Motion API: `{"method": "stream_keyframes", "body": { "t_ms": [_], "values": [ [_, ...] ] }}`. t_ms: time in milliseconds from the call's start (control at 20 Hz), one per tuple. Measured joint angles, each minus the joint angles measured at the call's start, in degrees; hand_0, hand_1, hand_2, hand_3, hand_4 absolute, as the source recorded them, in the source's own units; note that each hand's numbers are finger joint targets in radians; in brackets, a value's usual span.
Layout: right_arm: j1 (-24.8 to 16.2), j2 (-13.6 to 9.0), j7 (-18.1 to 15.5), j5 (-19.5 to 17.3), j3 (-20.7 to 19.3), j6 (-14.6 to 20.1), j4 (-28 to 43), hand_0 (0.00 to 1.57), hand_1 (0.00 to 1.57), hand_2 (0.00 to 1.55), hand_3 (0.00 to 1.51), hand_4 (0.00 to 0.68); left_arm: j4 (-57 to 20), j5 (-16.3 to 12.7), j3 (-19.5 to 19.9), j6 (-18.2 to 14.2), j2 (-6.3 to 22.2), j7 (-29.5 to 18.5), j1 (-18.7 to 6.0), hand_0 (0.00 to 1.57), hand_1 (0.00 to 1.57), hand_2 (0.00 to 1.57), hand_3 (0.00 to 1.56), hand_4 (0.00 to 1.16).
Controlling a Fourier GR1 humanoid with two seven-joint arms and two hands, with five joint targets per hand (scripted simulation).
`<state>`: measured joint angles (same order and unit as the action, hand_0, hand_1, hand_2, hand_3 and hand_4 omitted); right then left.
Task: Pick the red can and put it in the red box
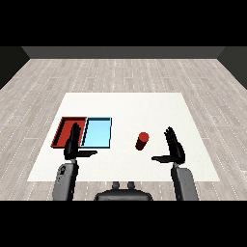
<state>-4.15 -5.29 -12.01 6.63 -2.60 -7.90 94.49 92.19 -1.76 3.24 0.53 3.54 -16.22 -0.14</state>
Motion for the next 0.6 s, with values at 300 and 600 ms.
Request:
{"method": "stream_keyframes", "body": {
  "t_ms": [300, 600],
  "values": [
    [-0.19, -0.37, -3.99, 0.57, -1.37, -2.39, -2.04, 0.00, 0.00, 0.00, 0.00, 0.000, -2.09, -0.87, 0.87, 1.17, -0.30, -5.09, 0.16, 0.00, 0.00, 0.00, 0.00, 0.00],
    [-0.34, -0.09, -4.36, 1.03, -2.21, -3.25, -2.13, 0.00, 0.00, 0.00, 0.00, 0.000, -0.03, 0.04, -0.16, 0.20, -1.19, -5.17, 1.08, 0.00, 0.00, 0.00, 0.00, 0.00]
  ]
}}
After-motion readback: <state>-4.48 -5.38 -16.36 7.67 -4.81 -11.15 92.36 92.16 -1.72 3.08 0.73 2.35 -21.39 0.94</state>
